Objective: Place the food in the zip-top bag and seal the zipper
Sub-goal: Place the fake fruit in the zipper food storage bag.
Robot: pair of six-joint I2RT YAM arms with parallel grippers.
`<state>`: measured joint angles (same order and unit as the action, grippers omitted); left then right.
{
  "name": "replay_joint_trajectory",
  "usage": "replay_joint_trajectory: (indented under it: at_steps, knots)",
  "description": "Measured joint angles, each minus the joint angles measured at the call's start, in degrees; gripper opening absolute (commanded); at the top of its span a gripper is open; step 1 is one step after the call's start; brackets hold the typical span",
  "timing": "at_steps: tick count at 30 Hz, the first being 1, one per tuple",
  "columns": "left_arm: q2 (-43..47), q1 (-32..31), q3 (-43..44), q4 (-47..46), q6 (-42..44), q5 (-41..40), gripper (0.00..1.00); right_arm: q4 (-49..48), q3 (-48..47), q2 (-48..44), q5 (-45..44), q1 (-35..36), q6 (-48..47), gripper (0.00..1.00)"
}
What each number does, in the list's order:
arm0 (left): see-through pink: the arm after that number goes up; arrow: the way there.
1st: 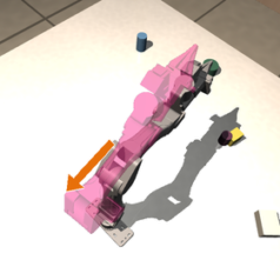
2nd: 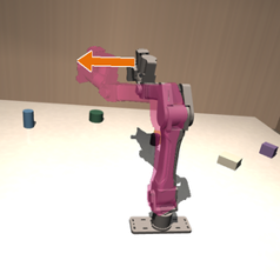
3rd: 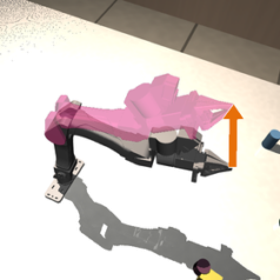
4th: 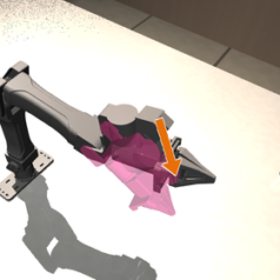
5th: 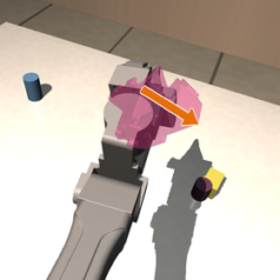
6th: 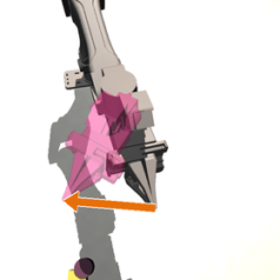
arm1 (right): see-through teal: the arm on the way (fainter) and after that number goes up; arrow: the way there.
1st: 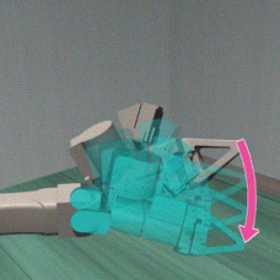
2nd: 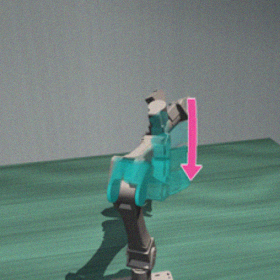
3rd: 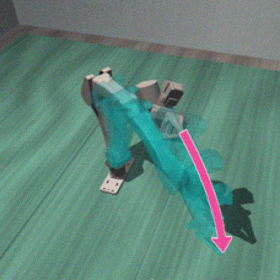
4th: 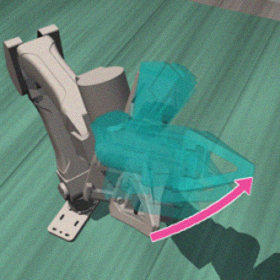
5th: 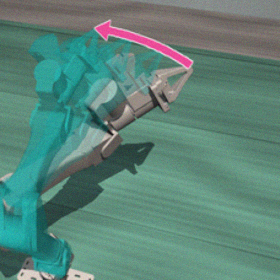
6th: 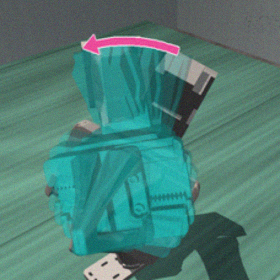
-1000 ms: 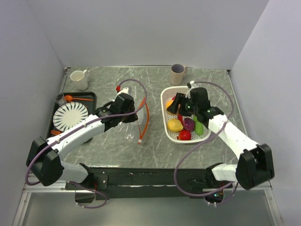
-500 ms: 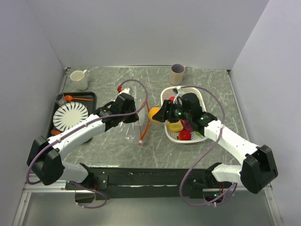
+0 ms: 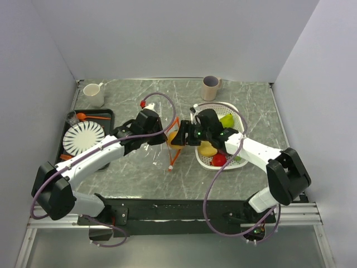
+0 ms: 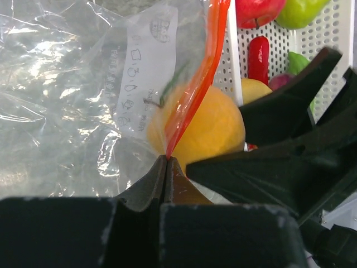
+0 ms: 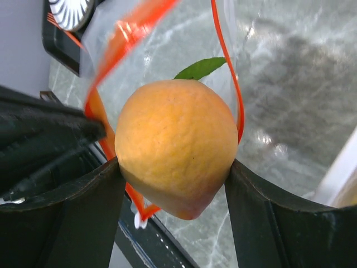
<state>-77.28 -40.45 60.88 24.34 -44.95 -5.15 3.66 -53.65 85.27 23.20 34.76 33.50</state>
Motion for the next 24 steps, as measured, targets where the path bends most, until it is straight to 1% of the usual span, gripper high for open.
replay_joint_trajectory:
  at_steps: [2, 3, 6, 8, 9, 10, 14, 17, 20, 24]
  knots:
    - [0.46, 0.0, 0.0, 0.33, -0.2, 0.37, 0.01, 0.48, -1.77, 0.92, -0.26, 0.02, -0.37, 0.59]
    - [0.83, 0.0, 0.0, 0.39, -0.31, 0.46, 0.01, 0.87, -3.26, 1.62, -0.46, 0.11, -0.63, 0.68]
    - [2.8, 0.0, 0.22, 0.55, -0.63, 0.55, 0.01, 1.6, -6.34, 3.43, -1.36, 0.24, -1.55, 0.8]
    - [4.17, 0.0, 0.83, 0.79, -0.83, 0.31, 0.01, 1.99, -6.97, 3.72, -1.64, 0.26, -2.05, 0.86]
    - [4.81, 0.0, 1.38, 0.87, -0.92, -0.11, 0.01, 2.4, -7.13, 3.72, -1.79, 0.28, -2.23, 0.95]
    - [5.33, 0.0, 2.16, 1.16, -1.07, -0.74, 0.01, 2.82, -7.32, 3.72, -2.01, 0.31, -2.62, 1.0]
    - [6.05, 0.0, 4.42, 2.56, -1.7, -3.58, 0.01, 3.93, -7.45, 3.41, -3.02, 0.37, -3.87, 1.0]
    - [6.08, 0.0, 4.61, 4.17, -2.51, -5.6, 0.01, 5.22, -7.43, 1.44, -4.52, 0.37, -4.57, 1.0]
    - [6.05, 0.02, 4.61, 5.6, -2.84, -7.19, 0.01, 6.47, -7.39, -3.15, -7.69, 0.37, -4.9, 1.0]
    - [6.05, 0.15, 4.61, 6.56, -2.84, -8.39, 0.01, 8.85, -6.51, -11.89, -14.64, 0.17, -5.09, 1.0]
